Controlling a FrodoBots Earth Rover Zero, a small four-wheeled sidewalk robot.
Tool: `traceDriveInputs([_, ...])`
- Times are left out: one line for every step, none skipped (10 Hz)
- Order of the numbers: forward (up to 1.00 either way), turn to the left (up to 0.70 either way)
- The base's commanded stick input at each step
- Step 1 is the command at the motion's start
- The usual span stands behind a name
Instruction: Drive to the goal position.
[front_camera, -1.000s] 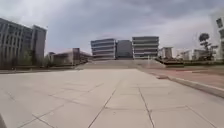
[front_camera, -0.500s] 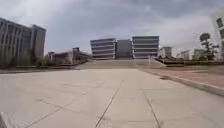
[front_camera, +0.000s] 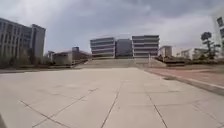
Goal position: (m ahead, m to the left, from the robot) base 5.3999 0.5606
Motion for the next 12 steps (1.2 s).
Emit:
traceDriveInputs([0.70,0.00])
traceDriveInputs([0.70,0.00])
traceDriveInputs([0.70,0.00])
traceDriveInputs([0.70,0.00])
traceDriveInputs([0.70,0.00])
traceDriveInputs([0.70,0.00])
traceDriveInputs([0.70,0.00])
traceDriveInputs([0.70,0.00])
traceDriveInputs([0.70,0.00])
traceDriveInputs([0.70,0.00])
traceDriveInputs([0.70,0.00])
traceDriveInputs([0.70,0.00])
